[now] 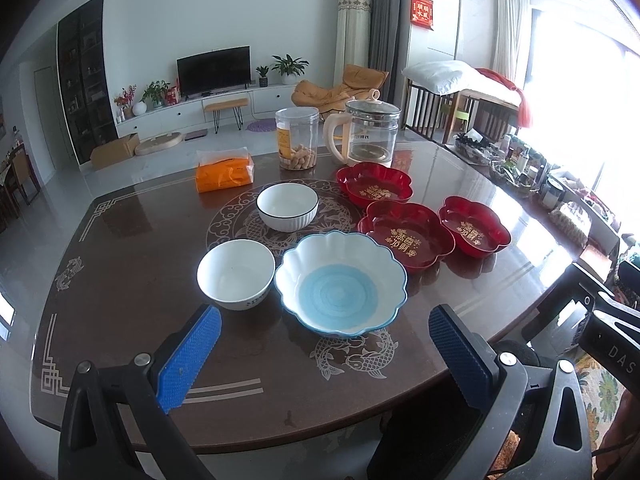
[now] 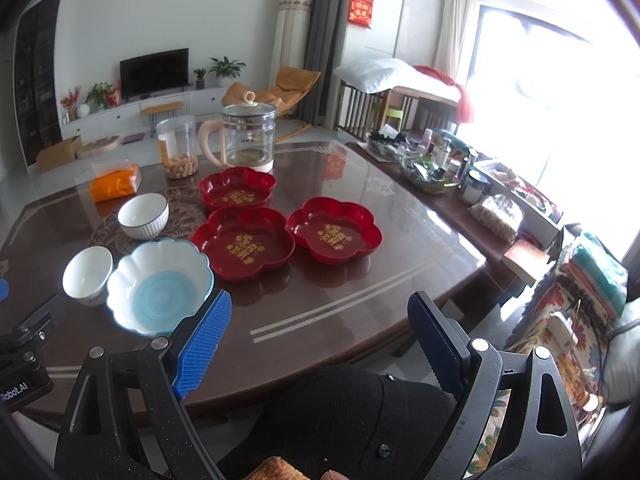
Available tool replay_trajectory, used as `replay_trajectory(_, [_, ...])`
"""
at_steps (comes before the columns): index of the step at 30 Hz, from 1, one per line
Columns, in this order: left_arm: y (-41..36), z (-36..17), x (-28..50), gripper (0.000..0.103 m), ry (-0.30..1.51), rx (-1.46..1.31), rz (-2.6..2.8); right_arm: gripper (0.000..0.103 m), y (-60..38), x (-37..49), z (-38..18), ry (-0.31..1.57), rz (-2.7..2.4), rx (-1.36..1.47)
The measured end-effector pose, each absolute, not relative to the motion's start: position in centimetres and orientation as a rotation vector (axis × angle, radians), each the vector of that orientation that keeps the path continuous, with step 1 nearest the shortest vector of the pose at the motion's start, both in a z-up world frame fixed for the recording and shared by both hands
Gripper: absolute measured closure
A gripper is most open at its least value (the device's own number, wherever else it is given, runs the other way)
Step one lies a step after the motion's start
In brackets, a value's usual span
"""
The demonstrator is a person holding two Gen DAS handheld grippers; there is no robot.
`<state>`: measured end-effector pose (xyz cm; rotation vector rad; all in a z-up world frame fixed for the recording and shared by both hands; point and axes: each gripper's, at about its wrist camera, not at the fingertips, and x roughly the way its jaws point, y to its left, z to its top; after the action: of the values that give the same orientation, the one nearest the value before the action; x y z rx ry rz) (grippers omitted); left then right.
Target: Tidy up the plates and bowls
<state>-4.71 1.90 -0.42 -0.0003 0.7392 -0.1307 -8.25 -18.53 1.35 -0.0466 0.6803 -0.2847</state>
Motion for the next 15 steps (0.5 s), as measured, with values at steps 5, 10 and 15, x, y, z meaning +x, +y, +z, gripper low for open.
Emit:
replay_trajectory(5, [1.5, -0.8, -5.5, 0.000, 0.752, 0.030, -0.146, 0.011, -17.8, -10.3, 2.5, 0.632, -0.300, -0.070])
replay_trajectory(10, [1.8, -1.3, -6.3, 0.000, 0.760, 0.011, -0.183, 0.011, -19.4, -12.5, 3.5, 0.552, -0.349, -0.014])
replay_trajectory(15, [1.7, -2.2, -5.5, 0.000, 0.814, -0.025, -0.226, 0.011, -22.4, -12.6, 3.1, 0.531, -0.388, 0.091])
